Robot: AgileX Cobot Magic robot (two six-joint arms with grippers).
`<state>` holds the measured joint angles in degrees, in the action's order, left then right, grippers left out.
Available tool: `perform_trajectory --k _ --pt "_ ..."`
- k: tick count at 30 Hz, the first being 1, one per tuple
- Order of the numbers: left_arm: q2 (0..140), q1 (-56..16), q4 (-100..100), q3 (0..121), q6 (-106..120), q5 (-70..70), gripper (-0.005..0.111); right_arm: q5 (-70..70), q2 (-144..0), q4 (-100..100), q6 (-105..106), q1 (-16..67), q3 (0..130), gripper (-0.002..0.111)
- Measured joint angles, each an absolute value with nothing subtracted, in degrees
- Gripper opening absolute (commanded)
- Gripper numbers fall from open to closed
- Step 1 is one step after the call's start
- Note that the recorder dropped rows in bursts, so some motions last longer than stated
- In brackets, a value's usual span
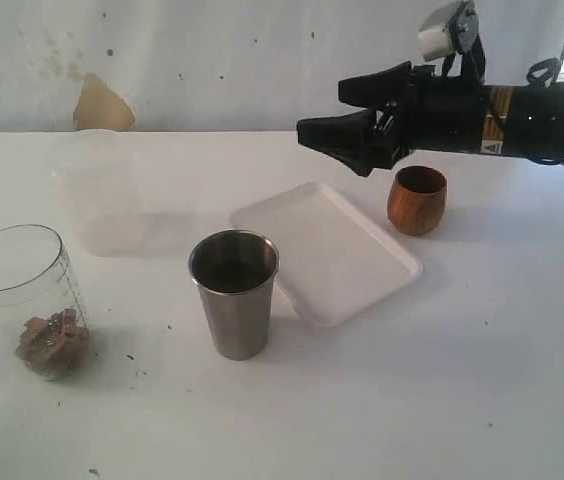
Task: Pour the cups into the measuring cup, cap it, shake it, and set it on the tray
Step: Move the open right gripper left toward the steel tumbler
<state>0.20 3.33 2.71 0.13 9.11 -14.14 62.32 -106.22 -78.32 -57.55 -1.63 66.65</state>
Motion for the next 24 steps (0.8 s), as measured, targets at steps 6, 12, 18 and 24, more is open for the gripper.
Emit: perform_trajectory --k 6,12,18,24 --pt "0.2 3.33 2.71 0.13 9.11 -14.14 0.0 62.92 -106.22 -81.5 -59.45 -0.64 66.65 0.105" --pt "0.2 3.33 2.71 0.13 9.11 -14.14 0.0 66.81 -106.25 -90.58 -60.07 -0.31 66.65 0.105" --pt "0.2 3.33 2.71 0.13 9.11 -14.14 0.0 69.23 -108.31 -91.15 -60.34 0.05 65.91 0.105" --pt "0.2 3.33 2.71 0.13 9.11 -14.14 0.0 69.23 -110.58 -90.58 -56.49 0.33 60.51 0.105"
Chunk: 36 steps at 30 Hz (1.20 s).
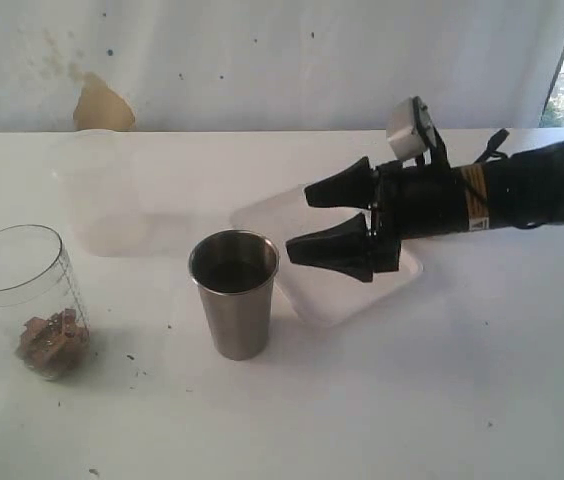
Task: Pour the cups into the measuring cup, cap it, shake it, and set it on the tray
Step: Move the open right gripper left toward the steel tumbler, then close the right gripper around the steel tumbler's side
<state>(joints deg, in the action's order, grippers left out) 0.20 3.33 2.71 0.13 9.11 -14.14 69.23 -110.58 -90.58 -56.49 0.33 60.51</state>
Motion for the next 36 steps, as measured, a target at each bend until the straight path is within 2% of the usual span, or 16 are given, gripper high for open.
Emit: perform_trajectory --k 15,36 --pt "0.2 3.33 2.71 0.13 9.11 -14.14 0.0 64.46 -111.89 -87.32 -49.11 6.29 56.14 0.105" --pt "0.2 3.33 2.71 0.13 9.11 -14.14 0.0 63.1 -119.14 -81.37 -43.9 9.61 56.14 0.105"
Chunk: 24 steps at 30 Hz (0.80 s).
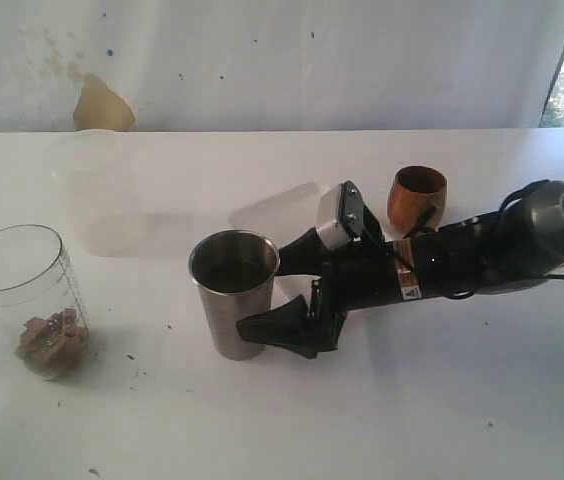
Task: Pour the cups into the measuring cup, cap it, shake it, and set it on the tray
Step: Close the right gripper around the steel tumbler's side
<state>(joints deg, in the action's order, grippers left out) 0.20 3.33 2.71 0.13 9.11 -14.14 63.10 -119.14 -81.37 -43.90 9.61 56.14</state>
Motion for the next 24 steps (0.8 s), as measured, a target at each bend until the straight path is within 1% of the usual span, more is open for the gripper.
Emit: perform_trajectory --k 6,16,24 --pt "0.2 3.33 2.71 0.13 9.11 -14.14 0.0 63.1 -121.1 -79.11 -41.08 10.7 56.14 0.105" --pt "0.2 3.33 2.71 0.13 9.11 -14.14 0.0 63.8 -123.5 -68.95 -36.59 13.91 56.14 0.105" --pt "0.2 3.33 2.71 0.13 9.11 -14.14 0.0 65.25 -125.27 -65.71 -34.36 14.67 56.14 0.105"
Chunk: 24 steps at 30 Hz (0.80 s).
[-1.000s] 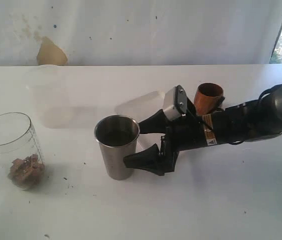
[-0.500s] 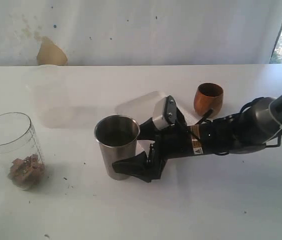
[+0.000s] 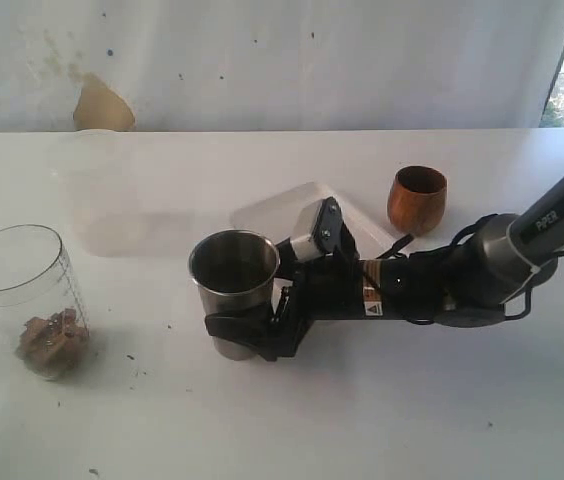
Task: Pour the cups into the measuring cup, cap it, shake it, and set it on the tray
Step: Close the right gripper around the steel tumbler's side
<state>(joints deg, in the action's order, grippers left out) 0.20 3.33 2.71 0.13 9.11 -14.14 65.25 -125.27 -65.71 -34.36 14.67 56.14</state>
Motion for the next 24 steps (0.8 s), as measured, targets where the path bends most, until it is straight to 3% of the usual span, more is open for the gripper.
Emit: perform_trajectory --k 24 --pt "0.2 3.33 2.71 0.13 9.11 -14.14 0.0 66.46 -126.36 -64.01 -32.74 15.55 56.14 0.105"
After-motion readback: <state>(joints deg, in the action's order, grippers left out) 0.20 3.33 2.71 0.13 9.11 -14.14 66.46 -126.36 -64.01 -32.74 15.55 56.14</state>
